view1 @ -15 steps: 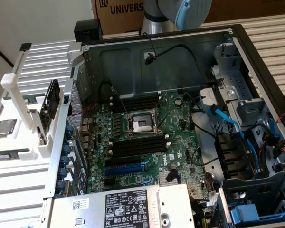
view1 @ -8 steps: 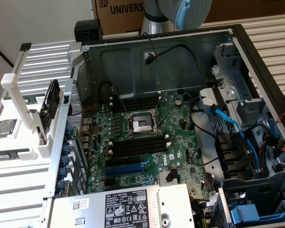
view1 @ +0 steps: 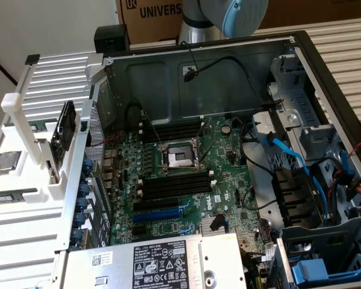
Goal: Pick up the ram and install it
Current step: 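Reach for the ram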
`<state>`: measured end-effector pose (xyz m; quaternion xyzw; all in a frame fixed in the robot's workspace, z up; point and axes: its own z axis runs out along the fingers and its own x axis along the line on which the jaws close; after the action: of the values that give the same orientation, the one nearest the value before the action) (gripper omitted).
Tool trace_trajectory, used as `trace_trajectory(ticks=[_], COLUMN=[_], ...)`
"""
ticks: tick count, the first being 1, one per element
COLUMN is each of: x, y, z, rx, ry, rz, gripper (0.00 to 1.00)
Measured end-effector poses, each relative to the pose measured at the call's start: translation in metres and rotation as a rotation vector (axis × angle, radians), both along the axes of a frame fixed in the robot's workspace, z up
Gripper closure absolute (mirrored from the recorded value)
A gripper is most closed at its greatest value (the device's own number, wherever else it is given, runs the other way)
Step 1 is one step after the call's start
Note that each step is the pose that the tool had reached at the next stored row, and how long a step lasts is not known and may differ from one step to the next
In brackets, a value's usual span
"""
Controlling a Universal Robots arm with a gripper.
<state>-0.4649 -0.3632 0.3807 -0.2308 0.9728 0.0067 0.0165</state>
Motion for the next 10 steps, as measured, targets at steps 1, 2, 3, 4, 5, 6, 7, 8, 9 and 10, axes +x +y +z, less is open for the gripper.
trace_trajectory(ticks=[1,2,3,4,5,6,7,8,9,10], x=[0.0,0.0,0.0,0.0,0.0,0.0,0.0,0.0,0.0,0.0], y=[0.0,0.0,0.0,0.0,0.0,0.0,0.0,0.0,0.0,0.0], z=[-0.0002,-0.0003,-0.0003,-0.0004,-0.0005,-0.0006,-0.0006,-0.0007,-0.0008,-0.0009], rx=[0.0006,0.0009,0.0011,0.0014,0.0017,0.002,0.0023,0.0025,0.0027,0.0029], ry=[0.0,0.0,0.0,0.0,0.0,0.0,0.0,0.0,0.0,0.0], rz=[0.036,0.055,0.072,0.09,0.11,0.128,0.146,0.164,0.181,0.201], gripper=[0.9,0.9,0.9,0.9,0.9,0.9,0.9,0.9,0.9,0.9])
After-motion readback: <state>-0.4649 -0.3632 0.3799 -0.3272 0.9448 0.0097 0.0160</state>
